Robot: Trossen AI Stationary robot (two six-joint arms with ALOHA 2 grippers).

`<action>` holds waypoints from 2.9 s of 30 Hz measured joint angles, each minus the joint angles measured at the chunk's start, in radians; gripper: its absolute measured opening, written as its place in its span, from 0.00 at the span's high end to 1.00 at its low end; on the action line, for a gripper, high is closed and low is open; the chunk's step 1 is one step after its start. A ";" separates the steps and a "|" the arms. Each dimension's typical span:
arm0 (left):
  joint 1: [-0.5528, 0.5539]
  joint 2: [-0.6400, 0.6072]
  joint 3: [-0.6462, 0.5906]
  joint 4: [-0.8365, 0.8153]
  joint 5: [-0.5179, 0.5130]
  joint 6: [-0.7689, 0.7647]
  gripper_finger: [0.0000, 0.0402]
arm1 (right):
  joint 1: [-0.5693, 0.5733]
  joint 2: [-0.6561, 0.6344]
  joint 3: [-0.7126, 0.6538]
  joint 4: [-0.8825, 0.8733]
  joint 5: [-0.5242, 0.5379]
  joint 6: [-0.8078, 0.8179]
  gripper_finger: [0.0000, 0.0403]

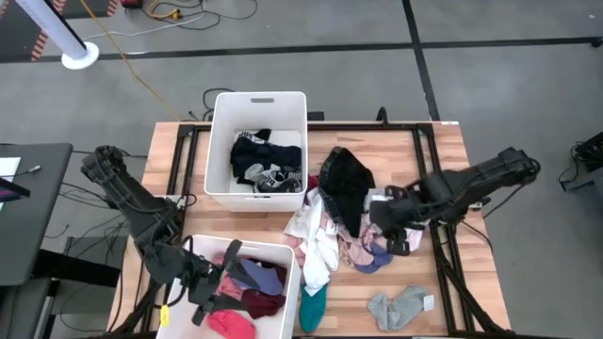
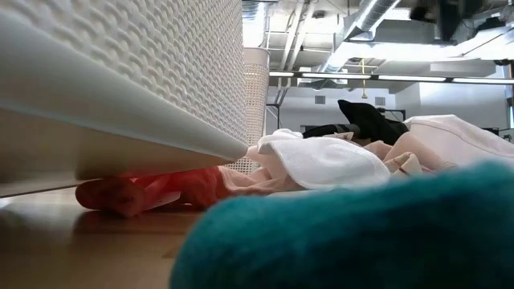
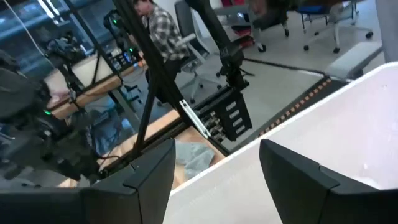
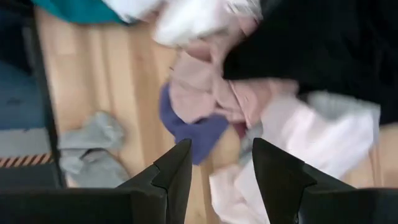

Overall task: Sort clothes
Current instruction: Put the white underwear into the bottom white laundry bin

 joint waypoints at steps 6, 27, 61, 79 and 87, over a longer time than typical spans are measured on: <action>0.000 0.000 -0.056 0.123 0.052 0.041 0.43 | 0.112 -0.068 -0.161 0.016 0.085 0.210 0.55; 0.000 0.000 -0.057 0.026 0.058 0.144 0.43 | 0.208 -0.050 -0.326 0.137 0.406 0.558 0.55; 0.000 0.000 -0.057 -0.031 0.057 0.065 0.43 | 0.051 0.292 -0.325 0.072 0.467 0.718 0.97; 0.017 0.000 -0.057 0.045 0.056 0.079 0.43 | 0.178 0.291 -0.181 -0.016 0.570 0.757 1.00; 0.075 0.000 -0.057 0.046 0.056 0.056 0.43 | 0.272 0.290 -0.021 -0.188 0.767 0.829 1.00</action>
